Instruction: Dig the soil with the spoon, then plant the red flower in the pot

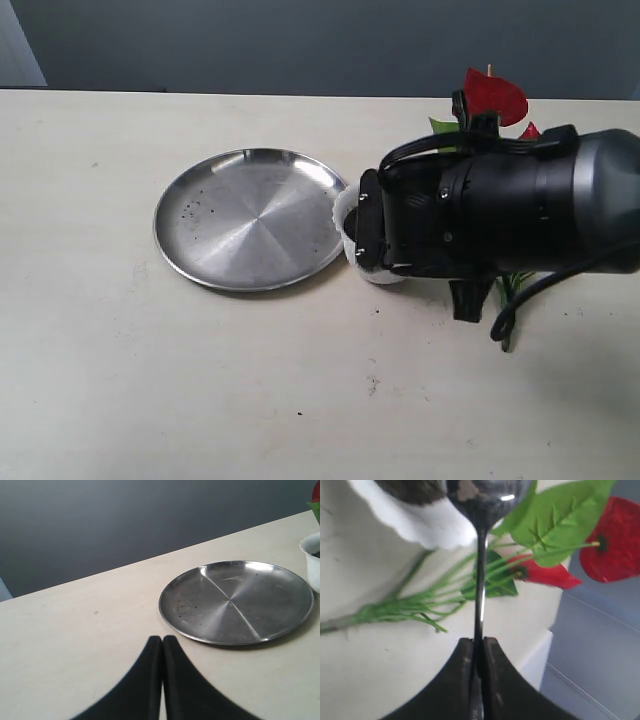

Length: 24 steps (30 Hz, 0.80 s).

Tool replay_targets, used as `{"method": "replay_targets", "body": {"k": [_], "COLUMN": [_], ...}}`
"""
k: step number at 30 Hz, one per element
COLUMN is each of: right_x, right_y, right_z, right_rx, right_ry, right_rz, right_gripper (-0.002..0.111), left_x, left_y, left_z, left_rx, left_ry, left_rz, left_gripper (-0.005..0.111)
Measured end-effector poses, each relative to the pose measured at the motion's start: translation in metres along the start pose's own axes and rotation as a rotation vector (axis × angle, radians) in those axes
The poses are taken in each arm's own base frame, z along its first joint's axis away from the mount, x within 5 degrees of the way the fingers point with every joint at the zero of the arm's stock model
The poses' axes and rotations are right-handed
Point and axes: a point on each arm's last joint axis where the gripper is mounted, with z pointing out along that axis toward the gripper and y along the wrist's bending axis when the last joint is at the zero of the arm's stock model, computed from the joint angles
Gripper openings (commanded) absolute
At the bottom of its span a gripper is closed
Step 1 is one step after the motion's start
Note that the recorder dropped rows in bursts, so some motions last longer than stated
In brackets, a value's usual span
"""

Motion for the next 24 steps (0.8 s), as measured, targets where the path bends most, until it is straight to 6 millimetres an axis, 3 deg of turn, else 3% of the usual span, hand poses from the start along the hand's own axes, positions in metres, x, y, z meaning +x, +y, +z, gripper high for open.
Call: {"method": "replay_targets", "body": {"k": [7, 12, 19, 24], "right_x": [0.003, -0.002, -0.053, -0.100], "right_y": [-0.002, -0.028, -0.058, -0.078], "right_z": [0.017, -0.004, -0.056, -0.063], "right_rx": [-0.001, -0.002, -0.293, -0.380], "right_ry": [0.067, -0.073, -0.559, -0.653], "right_rz": [0.083, 0.315, 0.516, 0.542], "right_gripper": [-0.001, -0.001, -0.001, -0.001], "left_x": [0.000, 0.000, 0.000, 0.000], "left_y": [0.000, 0.000, 0.000, 0.000], "left_z": [0.000, 0.000, 0.000, 0.000], "left_rx": [0.000, 0.000, 0.000, 0.000], "left_ry": [0.000, 0.000, 0.000, 0.000], "left_rz": [0.000, 0.000, 0.000, 0.000], "left_gripper": [0.000, 0.000, 0.000, 0.000]}}
